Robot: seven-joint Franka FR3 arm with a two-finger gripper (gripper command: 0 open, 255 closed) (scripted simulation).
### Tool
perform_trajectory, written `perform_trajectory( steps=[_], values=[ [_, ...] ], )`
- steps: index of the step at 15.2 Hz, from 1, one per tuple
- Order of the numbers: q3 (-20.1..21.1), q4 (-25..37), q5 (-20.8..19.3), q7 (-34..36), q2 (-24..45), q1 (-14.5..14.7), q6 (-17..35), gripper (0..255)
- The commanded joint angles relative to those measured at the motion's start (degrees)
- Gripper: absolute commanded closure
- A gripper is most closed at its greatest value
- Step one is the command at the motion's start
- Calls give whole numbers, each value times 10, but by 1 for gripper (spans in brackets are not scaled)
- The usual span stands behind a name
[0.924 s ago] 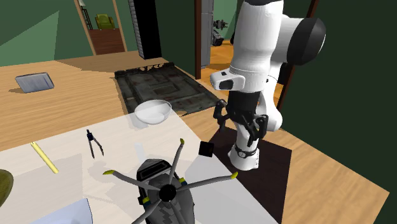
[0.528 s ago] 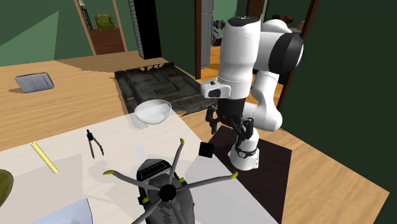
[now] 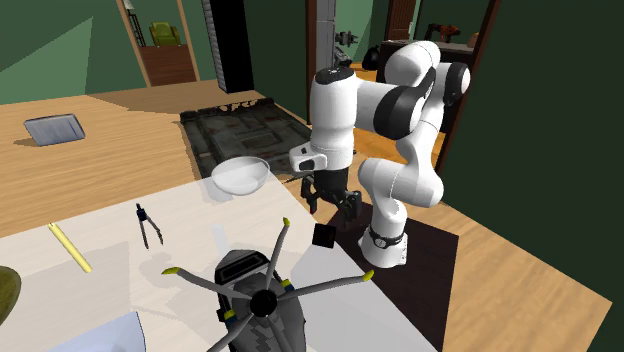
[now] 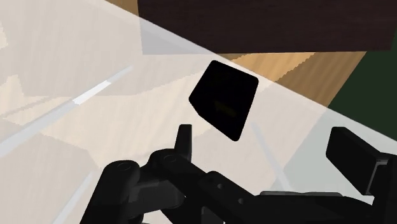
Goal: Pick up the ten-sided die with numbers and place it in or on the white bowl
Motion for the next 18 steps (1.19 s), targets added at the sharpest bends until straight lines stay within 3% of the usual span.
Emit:
perform_trajectory(
  steps=[1,9,16,17,18],
  values=[
    [-27,-17,-22,-32,-1,-10,13,0],
    [-40,-74,-35,-30,3,-16,72,0],
    [-40,-74,-35,-30,3,-16,72,0],
    [-40,-74,-35,-30,2,-16,72,255],
    [-40,-74,-35,-30,3,-16,72,255]
  ],
)
